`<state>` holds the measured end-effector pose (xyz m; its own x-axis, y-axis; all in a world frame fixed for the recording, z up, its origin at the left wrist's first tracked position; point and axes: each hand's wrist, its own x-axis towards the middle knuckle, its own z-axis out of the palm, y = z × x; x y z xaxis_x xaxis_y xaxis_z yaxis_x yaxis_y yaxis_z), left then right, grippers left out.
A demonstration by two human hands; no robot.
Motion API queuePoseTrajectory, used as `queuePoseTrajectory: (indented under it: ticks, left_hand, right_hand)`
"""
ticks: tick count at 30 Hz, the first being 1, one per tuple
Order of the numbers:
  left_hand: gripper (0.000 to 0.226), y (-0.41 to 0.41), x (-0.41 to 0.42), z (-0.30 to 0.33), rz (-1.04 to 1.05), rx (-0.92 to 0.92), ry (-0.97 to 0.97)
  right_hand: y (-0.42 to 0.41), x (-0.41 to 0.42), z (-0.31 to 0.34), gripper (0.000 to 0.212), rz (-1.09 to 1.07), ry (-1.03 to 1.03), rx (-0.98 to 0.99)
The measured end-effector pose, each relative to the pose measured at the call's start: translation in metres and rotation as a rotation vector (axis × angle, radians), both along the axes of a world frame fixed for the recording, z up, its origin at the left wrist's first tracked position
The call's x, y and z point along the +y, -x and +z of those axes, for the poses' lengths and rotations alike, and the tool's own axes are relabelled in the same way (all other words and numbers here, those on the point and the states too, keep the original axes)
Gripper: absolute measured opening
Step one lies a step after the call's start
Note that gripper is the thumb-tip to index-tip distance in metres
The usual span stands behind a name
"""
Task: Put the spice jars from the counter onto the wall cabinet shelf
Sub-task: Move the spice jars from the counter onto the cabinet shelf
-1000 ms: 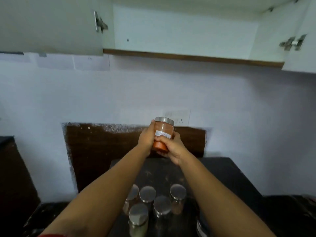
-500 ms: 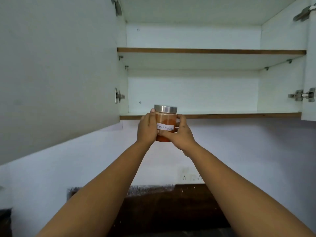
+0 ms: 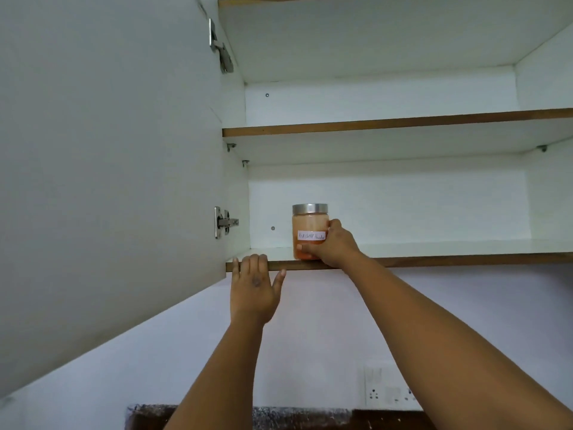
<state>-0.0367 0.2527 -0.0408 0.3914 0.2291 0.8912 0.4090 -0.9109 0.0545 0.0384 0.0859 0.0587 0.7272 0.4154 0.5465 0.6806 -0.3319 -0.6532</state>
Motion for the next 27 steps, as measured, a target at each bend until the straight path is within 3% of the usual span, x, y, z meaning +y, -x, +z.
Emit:
queuePoseTrajectory:
  ticks: [4,12,16,21,27]
  left_hand:
    - [0.056,-0.009,0.009,-0.001,0.024,-0.079,-0.073]
    - [0.052,-0.014,0.017,-0.006,0.061,-0.143,-0.148]
    - [0.053,-0.017,0.019,-0.007,0.06,-0.193,-0.152]
    - [0.061,-0.018,0.022,-0.007,0.067,-0.184,-0.172]
    - [0.057,-0.016,0.018,-0.007,0.052,-0.195,-0.158]
  right_hand:
    - [-0.023,0.033,0.021,0.094,-0.036,0.208,0.043]
    - [-0.038,0.109,0.026,0.1,0.059,0.291,0.078]
    - [-0.045,0.125,0.021,0.092,0.101,0.291,0.049]
    - [-0.044,0.133,0.011,0.066,0.111,0.34,-0.039]
    - [-0.034,0.131,0.01,0.064,0.154,0.352,0.004]
